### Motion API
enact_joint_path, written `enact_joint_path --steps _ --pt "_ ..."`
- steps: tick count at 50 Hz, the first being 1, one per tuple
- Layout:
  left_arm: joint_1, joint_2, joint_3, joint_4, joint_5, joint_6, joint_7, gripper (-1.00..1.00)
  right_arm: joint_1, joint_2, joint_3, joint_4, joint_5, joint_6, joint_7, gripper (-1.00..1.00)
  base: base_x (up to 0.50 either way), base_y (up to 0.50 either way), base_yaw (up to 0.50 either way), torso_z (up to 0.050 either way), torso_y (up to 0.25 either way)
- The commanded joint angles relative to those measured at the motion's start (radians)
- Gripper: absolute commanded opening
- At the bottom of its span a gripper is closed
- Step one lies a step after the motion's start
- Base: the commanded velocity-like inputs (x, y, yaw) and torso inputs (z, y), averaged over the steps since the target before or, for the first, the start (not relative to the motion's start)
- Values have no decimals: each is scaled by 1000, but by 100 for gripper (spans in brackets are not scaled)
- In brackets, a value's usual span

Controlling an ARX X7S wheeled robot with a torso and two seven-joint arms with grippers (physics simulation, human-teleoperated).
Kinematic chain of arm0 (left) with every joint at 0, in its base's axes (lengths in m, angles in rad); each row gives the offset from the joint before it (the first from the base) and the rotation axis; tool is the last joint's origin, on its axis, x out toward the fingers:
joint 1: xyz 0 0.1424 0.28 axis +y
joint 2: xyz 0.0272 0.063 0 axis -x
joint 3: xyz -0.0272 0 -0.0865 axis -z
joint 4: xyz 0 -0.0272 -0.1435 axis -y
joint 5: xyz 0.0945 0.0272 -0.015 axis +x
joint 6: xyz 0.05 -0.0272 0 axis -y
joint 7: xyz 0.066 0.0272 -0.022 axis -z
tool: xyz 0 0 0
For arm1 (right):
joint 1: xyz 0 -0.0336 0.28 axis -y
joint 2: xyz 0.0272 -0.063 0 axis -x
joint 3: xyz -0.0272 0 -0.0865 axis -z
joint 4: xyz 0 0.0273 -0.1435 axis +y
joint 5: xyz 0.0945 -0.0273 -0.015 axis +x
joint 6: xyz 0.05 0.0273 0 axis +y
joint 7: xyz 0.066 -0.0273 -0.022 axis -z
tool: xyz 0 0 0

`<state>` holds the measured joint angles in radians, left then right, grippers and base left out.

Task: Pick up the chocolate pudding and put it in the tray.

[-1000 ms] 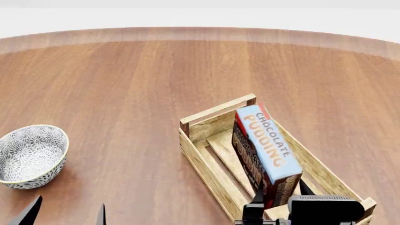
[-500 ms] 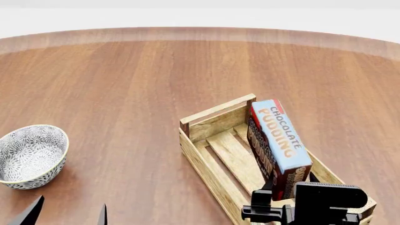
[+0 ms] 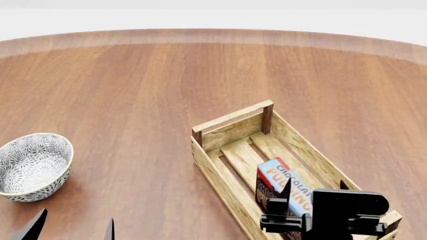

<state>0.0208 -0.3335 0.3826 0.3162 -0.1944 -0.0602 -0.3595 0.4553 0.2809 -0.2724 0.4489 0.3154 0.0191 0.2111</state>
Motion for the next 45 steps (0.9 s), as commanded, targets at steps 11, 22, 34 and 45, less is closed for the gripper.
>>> enact_joint_path --steps 11,22,34,45 --pt "-3 -5 4 1 -5 2 -5 100 7 2 -2 9 -21 -5 13 100 0 0 0 0 0" --pt "11 -17 -12 67 1 -9 -35 100 -47 21 30 -113 16 -32 26 100 0 0 0 0 0" --pt "85 -68 -16 285 31 -47 -74 100 -245 95 71 -515 43 -76 79 100 0 0 0 0 0" --pt "120 -92 -11 381 43 -55 -85 100 -353 143 50 -756 -36 -85 127 100 0 0 0 0 0"
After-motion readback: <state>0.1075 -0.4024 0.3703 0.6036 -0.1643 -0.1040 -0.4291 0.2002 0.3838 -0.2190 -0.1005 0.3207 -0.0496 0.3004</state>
